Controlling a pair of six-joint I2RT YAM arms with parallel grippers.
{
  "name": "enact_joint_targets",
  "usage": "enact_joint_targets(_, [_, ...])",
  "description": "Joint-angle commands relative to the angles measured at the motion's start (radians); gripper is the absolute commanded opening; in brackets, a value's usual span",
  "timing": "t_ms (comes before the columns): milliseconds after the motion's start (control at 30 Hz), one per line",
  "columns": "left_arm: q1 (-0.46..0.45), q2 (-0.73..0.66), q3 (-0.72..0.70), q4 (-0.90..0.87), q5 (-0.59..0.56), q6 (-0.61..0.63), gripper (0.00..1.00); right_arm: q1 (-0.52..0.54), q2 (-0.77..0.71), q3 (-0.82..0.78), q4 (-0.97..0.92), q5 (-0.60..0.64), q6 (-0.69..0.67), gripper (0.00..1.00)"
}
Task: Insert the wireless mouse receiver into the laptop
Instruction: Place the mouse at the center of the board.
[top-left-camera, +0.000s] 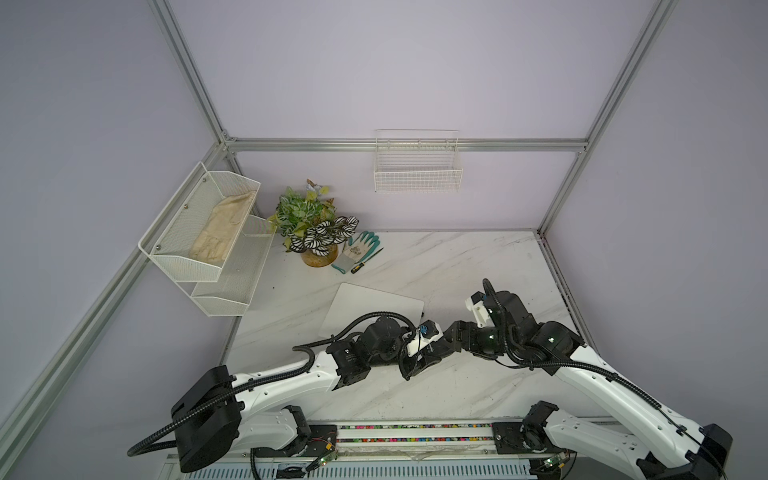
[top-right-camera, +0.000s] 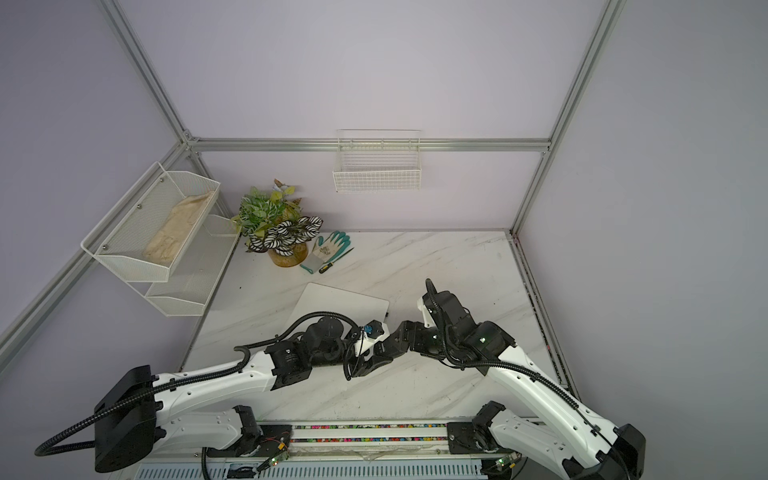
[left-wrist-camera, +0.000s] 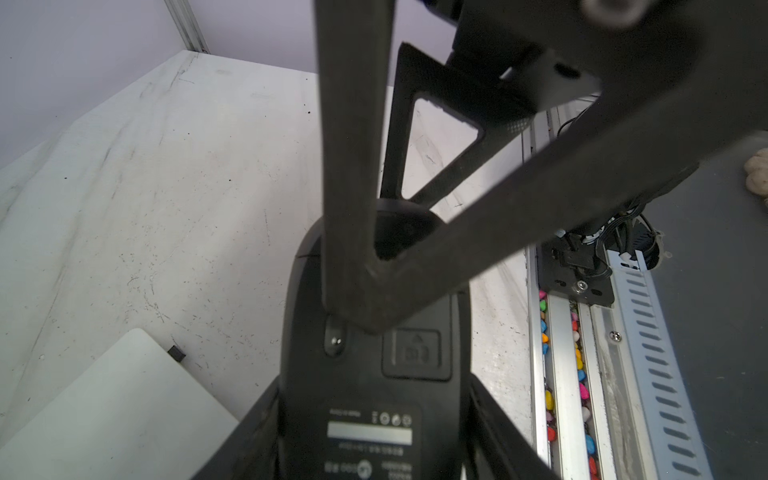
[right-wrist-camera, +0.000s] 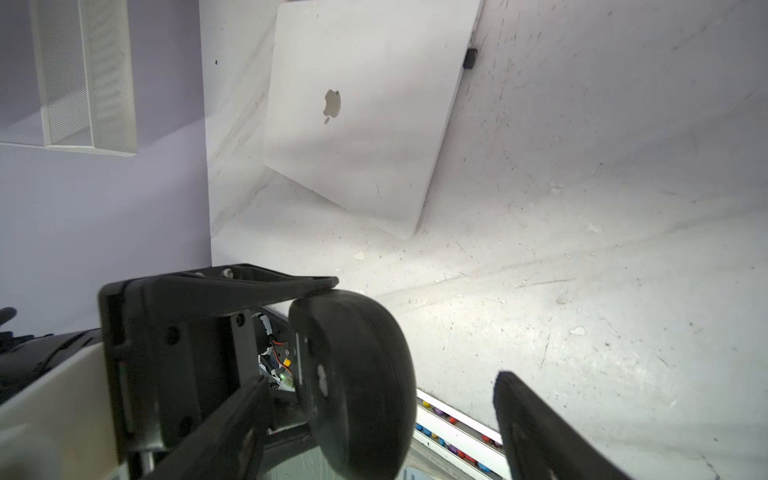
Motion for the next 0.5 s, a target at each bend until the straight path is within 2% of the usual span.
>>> enact_joint_targets(0, [0.004, -0.004, 0.030, 0.074, 0.022, -0.016, 0.33, 0.001, 0.003, -0.036, 0.118, -0.045, 0.061, 0.82])
enact_joint_targets(200, [0.003, 0.007, 0.037, 0.076, 0.026, -0.016, 0.34, 0.001, 0.018, -0.074, 0.225, -0.059, 0.116, 0.66])
enact_joint_targets(467, [0.003, 0.014, 0.034, 0.082, 0.023, -0.013, 0.34, 0.001, 0.027, -0.077, 0.248, -0.064, 0.129, 0.48])
